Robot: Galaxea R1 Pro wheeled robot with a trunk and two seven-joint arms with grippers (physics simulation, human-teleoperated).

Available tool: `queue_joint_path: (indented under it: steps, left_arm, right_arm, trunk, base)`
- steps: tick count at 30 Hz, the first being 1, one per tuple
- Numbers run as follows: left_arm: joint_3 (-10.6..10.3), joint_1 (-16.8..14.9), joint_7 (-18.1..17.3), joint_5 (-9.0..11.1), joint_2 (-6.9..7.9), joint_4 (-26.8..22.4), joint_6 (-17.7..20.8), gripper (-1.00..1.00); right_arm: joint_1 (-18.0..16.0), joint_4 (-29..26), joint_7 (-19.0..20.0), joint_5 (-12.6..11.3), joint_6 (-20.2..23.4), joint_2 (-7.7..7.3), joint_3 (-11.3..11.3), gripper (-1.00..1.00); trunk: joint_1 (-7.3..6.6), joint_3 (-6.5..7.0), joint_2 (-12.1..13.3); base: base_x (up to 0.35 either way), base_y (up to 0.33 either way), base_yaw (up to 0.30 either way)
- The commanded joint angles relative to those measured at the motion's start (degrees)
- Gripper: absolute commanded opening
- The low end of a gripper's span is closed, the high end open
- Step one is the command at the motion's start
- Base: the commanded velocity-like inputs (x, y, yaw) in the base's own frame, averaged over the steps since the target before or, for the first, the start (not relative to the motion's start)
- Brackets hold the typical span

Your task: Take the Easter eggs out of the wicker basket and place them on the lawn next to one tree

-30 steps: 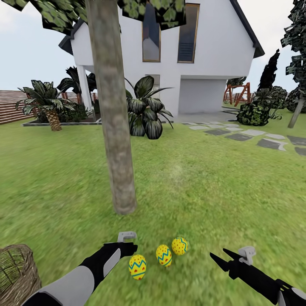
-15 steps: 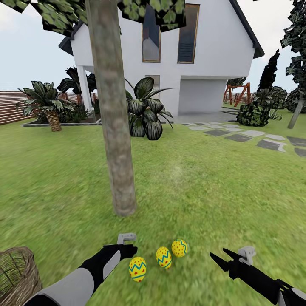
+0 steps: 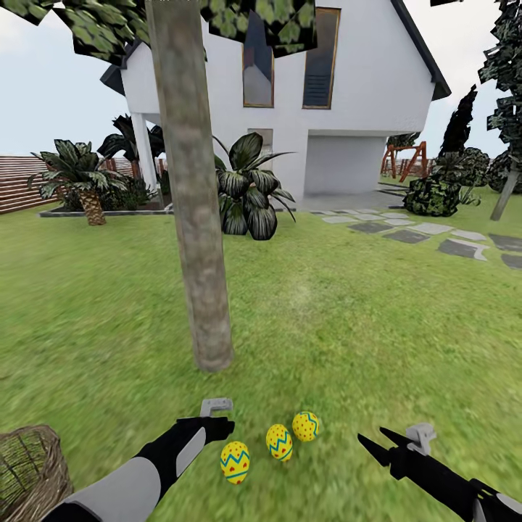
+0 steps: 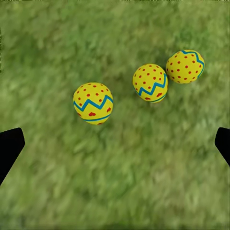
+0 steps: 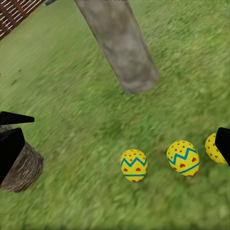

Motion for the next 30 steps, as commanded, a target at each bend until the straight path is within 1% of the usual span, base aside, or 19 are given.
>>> queue_joint_path:
  steps: [1, 5, 13, 19, 30]
  left_arm:
    - [-0.45, -0.02, 0.48, 0.60, 0.04, -0.12, 0.24, 1.00]
    - [-0.45, -0.02, 0.47, 0.59, 0.03, -0.12, 0.23, 1.00]
    - [-0.45, -0.02, 0.44, 0.58, 0.03, -0.12, 0.24, 1.00]
    - [-0.45, -0.02, 0.42, 0.58, 0.04, -0.12, 0.22, 1.00]
    - [-0.45, -0.02, 0.41, 0.58, 0.03, -0.12, 0.22, 1.00]
  right_arm:
    - [-0.06, -0.03, 0.34, 0.22, 0.39, 0.04, -0.22, 1.00]
    - [-0.06, 0.00, 0.34, 0.11, 0.38, 0.07, -0.69, 1.00]
    - [-0.06, 0.01, 0.34, 0.07, 0.40, 0.22, -0.77, 1.00]
    - [-0.06, 0.01, 0.34, 0.23, 0.45, 0.14, -0.21, 1.00]
    - [-0.06, 0.06, 0.11, 0.32, 0.41, 0.25, -0.15, 1.00]
  trunk:
    - [-0.23, 0.12, 0.38]
    - [-1.11, 0.84, 1.98]
    - [-2.86, 2.28, 5.19]
    - [-4.18, 3.36, 7.60]
    - [-6.60, 5.33, 12.01]
  base:
    - [0.000, 0.000, 0.000]
    - [0.000, 0.000, 0.000]
    - [0.000, 0.000, 0.000]
    - [0.000, 0.000, 0.000]
    - [0.000, 0.000, 0.000]
